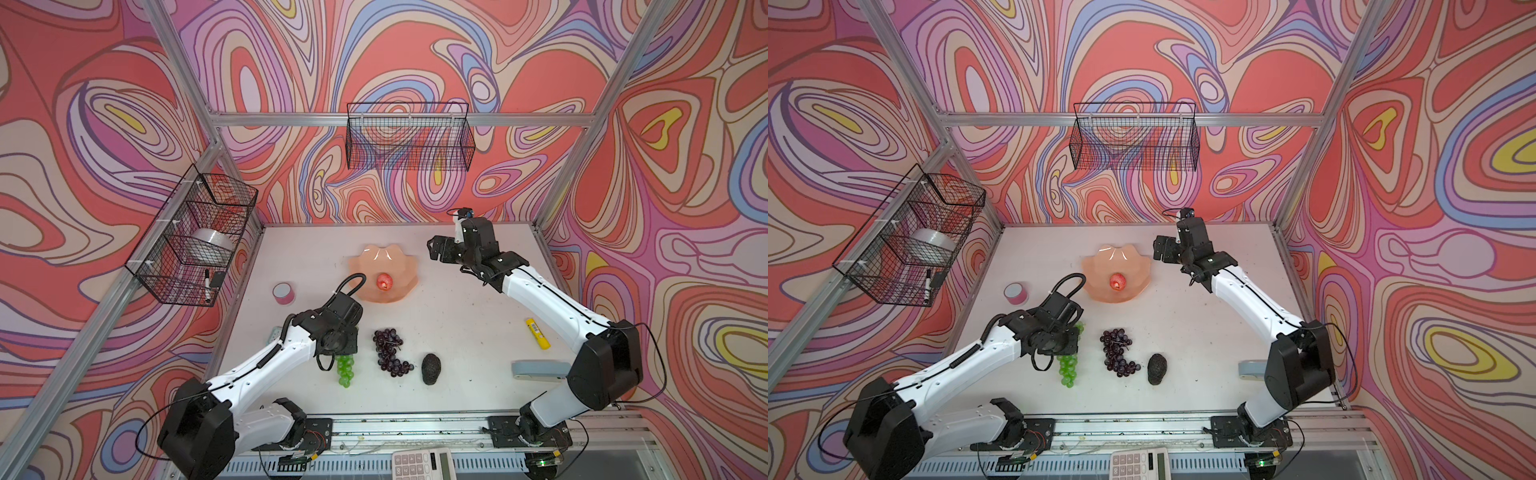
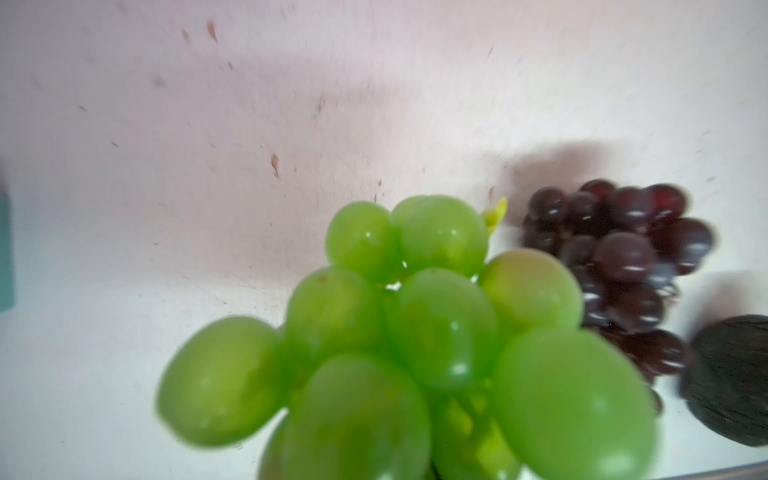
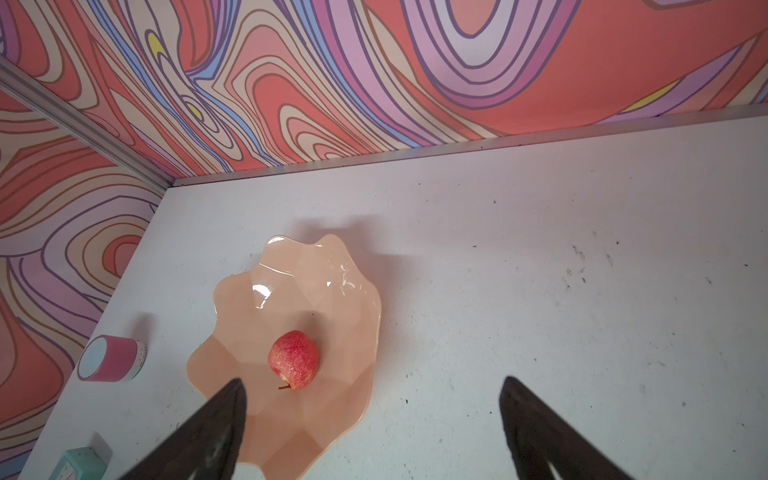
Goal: Place and organize the fake fruits in the fruit bowl
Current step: 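Grasp the green grapes with the left gripper and lift toward the bowl, then lower the green grapes into the bowl and open the left gripper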
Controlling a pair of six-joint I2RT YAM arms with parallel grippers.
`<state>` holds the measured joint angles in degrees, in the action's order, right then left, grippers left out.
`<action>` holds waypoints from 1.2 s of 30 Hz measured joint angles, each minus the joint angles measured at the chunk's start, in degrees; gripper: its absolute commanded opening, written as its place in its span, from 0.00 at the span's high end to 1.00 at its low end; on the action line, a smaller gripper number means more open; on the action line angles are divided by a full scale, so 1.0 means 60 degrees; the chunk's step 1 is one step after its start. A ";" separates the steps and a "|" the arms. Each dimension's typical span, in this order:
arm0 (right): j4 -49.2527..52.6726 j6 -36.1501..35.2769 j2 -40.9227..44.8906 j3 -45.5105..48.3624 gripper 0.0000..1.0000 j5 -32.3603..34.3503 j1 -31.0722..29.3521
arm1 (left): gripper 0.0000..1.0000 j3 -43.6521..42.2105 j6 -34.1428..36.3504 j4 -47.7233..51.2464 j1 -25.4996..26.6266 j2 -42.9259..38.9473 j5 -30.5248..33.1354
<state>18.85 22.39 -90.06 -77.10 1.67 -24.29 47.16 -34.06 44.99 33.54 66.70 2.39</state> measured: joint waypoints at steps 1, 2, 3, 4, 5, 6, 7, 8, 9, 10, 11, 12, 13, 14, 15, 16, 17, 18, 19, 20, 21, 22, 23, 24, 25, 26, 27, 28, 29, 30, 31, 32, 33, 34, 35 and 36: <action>0.0000 0.0000 0.0000 0.0000 0.02 0.0000 0.0000 | 0.77 0.0288 0.0106 0.0142 0.0000 -0.0164 0.0113; 0.0000 0.0000 0.0000 0.0000 0.02 0.0000 0.0000 | 0.77 0.0605 0.0219 0.0295 0.0000 -0.0295 0.0226; -0.0004 0.0000 0.0000 0.0000 0.02 0.0000 0.0000 | 0.77 0.0936 0.0335 0.0444 0.0000 -0.0386 0.0357; -0.0004 0.0004 0.0000 0.0004 0.02 0.0000 0.0000 | 0.77 0.1311 0.0448 0.0586 -0.0025 -0.0426 0.0477; -0.0007 0.0004 0.0000 0.0011 0.02 -0.0004 0.0000 | 0.77 0.1654 0.0590 0.0674 -0.0044 -0.0419 0.0557; -0.0007 0.0004 0.0000 0.0029 0.02 -0.0004 0.0000 | 0.77 0.2025 0.0725 0.0739 -0.0084 -0.0353 0.0619; -0.0011 0.0004 0.0000 0.0047 0.02 -0.0007 0.0000 | 0.76 0.2339 0.0863 0.0765 -0.0142 -0.0255 0.0630; -0.0011 0.0004 0.0000 0.0066 0.02 -0.0015 0.0000 | 0.76 0.2634 0.1005 0.0769 -0.0215 -0.0109 0.0630; -0.0011 0.0004 0.0000 0.0098 0.02 -0.0022 0.0000 | 0.76 0.2962 0.1158 0.0761 -0.0299 0.0124 0.0612; -0.0011 0.0004 0.0004 0.0127 0.02 -0.0036 0.0000 | 0.75 0.3268 0.1330 0.0750 -0.0382 0.0415 0.0594; -0.0018 0.0004 0.0015 0.0175 0.02 -0.0044 0.0000 | 0.75 0.3552 0.1457 0.0765 -0.0463 0.0718 0.0557; -0.0015 0.0004 0.0047 0.0255 0.02 -0.0055 0.0000 | 0.75 0.3938 0.1636 0.0750 -0.0565 0.1169 0.0510; 0.0000 0.0004 0.0098 0.0342 0.03 -0.0058 0.0000 | 0.75 0.4306 0.1781 0.0721 -0.0674 0.1628 0.0444; 0.0055 0.0004 0.0160 0.0441 0.03 -0.0051 0.0000 | 0.74 0.4677 0.1934 0.0678 -0.0790 0.2098 0.0350; 0.0160 -0.0004 0.0237 0.0506 0.04 -0.0036 0.0000 | 0.72 0.5107 0.2091 0.0594 -0.0936 0.2645 0.0219; 0.0255 -0.0004 0.0313 0.0557 0.04 -0.0029 0.0000 | 0.72 0.5493 0.2229 0.0495 -0.1064 0.3140 0.0066; 0.0419 -0.0004 0.0430 0.0601 0.05 -0.0007 0.0000 | 0.72 0.5883 0.2368 0.0382 -0.1188 0.3639 -0.0055; 0.0586 0.0000 0.0565 0.0645 0.05 0.0007 0.0000 | 0.73 0.6364 0.2503 0.0339 -0.1315 0.4211 -0.0171; 0.0736 0.0011 0.0714 0.0696 0.05 0.0036 -0.0011 | 0.73 0.6859 0.2605 0.0339 -0.1417 0.4747 -0.0240; 0.0896 0.0015 0.0882 0.0754 0.05 0.0091 -0.0040 | 0.73 0.7435 0.2736 0.0324 -0.1508 0.5351 -0.0302; 0.1053 0.0018 0.1089 0.0834 0.05 0.0189 -0.0087 | 0.73 0.8018 0.2841 0.0339 -0.1588 0.5934 -0.0331; 0.1177 0.0025 0.1293 0.0929 0.05 0.0302 -0.0142 | 0.74 0.8466 0.2936 0.0335 -0.1643 0.6382 -0.0335; 0.1333 0.0036 0.1523 0.1042 0.06 0.0382 -0.0226 | 0.74 0.8987 0.3020 0.0331 -0.1687 0.6921 -0.0350; 0.1501 0.0044 0.1749 0.1169 0.06 0.0463 -0.0321 | 0.74 0.9449 0.3111 0.0353 -0.1741 0.7417 -0.0364; 0.1610 0.0069 0.1916 0.1271 0.06 0.0521 -0.0408 | 0.75 0.9766 0.3169 0.0375 -0.1792 0.7756 -0.0375; 0.1745 0.0091 0.2113 0.1413 0.06 0.0586 -0.0514 | 0.75 1.0131 0.3217 0.0452 -0.1825 0.8134 -0.0397; 0.1891 0.0120 0.2288 0.1555 0.06 0.0641 -0.0612 | 0.75 1.0539 0.3253 0.0586 -0.1872 0.8542 -0.0404; 0.2011 0.0157 0.2430 0.1694 0.06 0.0681 -0.0703 | 0.75 1.0896 0.3289 0.0707 -0.1905 0.8892 -0.0408; 0.2149 0.0204 0.2572 0.1851 0.06 0.0718 -0.0790 | 0.75 1.1194 0.3326 0.0809 -0.1934 0.9191 -0.0408; 0.2284 0.0222 0.2667 0.1974 0.06 0.0747 -0.0860 | 0.75 1.1442 0.3366 0.0907 -0.1967 0.9468 -0.0408; 0.2415 0.0262 0.2747 0.2087 0.07 0.0765 -0.0911 | 0.75 1.1577 0.3399 0.0973 -0.1985 0.9643 -0.0404; 0.2583 0.0306 0.2816 0.2200 0.07 0.0783 -0.0954 | 0.75 1.1679 0.3421 0.1049 -0.2022 0.9806 -0.0404; 0.2681 0.0361 0.2874 0.2302 0.07 0.0794 -0.0980 | 0.75 1.1752 0.3439 0.1133 -0.2040 0.9930 -0.0397; 0.2776 0.0401 0.2932 0.2408 0.07 0.0809 -0.1013 | 0.75 1.1843 0.3464 0.1235 -0.2058 1.0032 -0.0393; 0.2856 0.0455 0.2994 0.2510 0.08 0.0816 -0.1038 | 0.75 1.1996 0.3486 0.1362 -0.2076 1.0178 -0.0379; 0.2932 0.0514 0.3053 0.2608 0.08 0.0820 -0.1067 | 0.74 1.2189 0.3501 0.1494 -0.2084 1.0320 -0.0357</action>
<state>36.45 25.47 -71.75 -61.45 6.59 -30.70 120.29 -13.06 53.95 21.04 128.62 0.25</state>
